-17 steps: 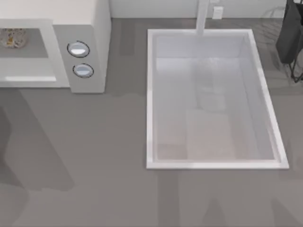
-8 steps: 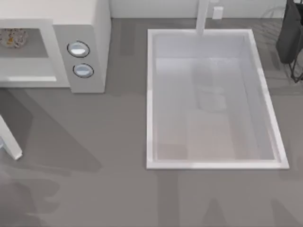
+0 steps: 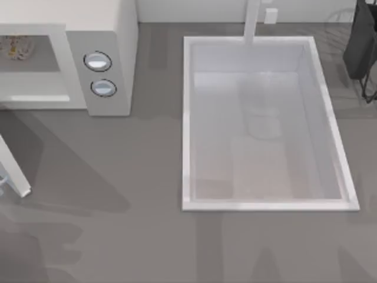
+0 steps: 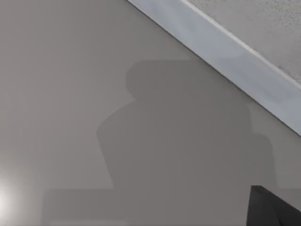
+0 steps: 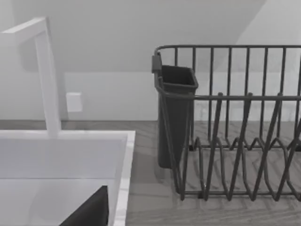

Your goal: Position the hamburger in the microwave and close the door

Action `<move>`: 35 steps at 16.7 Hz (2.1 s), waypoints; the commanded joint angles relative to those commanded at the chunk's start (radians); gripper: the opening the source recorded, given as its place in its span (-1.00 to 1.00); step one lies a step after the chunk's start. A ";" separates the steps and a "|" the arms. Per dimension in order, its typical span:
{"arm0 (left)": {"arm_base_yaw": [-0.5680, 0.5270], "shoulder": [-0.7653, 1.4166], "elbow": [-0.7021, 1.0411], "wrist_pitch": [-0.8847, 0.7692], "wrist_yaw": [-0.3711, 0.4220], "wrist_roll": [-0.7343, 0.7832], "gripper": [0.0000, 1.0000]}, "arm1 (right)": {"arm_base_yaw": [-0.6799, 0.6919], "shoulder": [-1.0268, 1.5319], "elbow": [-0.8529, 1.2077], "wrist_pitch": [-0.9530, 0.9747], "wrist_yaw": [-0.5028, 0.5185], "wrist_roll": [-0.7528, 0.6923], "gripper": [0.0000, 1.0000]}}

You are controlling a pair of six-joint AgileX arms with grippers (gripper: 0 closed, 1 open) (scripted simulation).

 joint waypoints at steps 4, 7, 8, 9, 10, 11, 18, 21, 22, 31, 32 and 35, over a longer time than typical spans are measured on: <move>-0.180 -0.050 -0.033 0.003 -0.120 -0.133 -1.00 | 0.000 0.000 0.000 0.000 0.000 0.000 1.00; -0.364 -0.103 -0.069 0.005 -0.233 -0.257 -1.00 | 0.000 0.000 0.000 0.000 0.000 0.000 1.00; -0.412 -0.121 -0.079 0.007 -0.267 -0.295 -1.00 | 0.000 0.000 0.000 0.000 0.000 0.000 1.00; -0.450 -0.138 -0.087 0.009 -0.297 -0.327 -1.00 | 0.000 0.000 0.000 0.000 0.000 0.000 1.00; -0.476 -0.152 -0.093 0.011 -0.320 -0.352 -1.00 | 0.000 0.000 0.000 0.000 0.000 0.000 1.00; -0.493 -0.162 -0.097 0.013 -0.334 -0.367 -1.00 | 0.000 0.000 0.000 0.000 0.000 0.000 1.00; -0.495 -0.122 -0.069 0.030 -0.336 -0.372 -1.00 | 0.000 0.000 0.000 0.000 0.000 0.000 1.00; -0.498 0.008 0.005 0.079 -0.336 -0.372 -1.00 | 0.000 0.000 0.000 0.000 0.000 0.000 1.00; -0.500 0.064 0.034 0.100 -0.336 -0.372 -1.00 | 0.000 0.000 0.000 0.000 0.000 0.000 1.00; -0.506 0.352 0.206 0.226 -0.339 -0.372 -1.00 | 0.000 0.000 0.000 0.000 0.000 0.000 1.00; -0.506 0.352 0.206 0.226 -0.339 -0.372 -1.00 | 0.000 0.000 0.000 0.000 0.000 0.000 1.00; -0.502 0.364 0.218 0.223 -0.340 -0.373 -1.00 | 0.000 0.000 0.000 0.000 0.000 0.000 1.00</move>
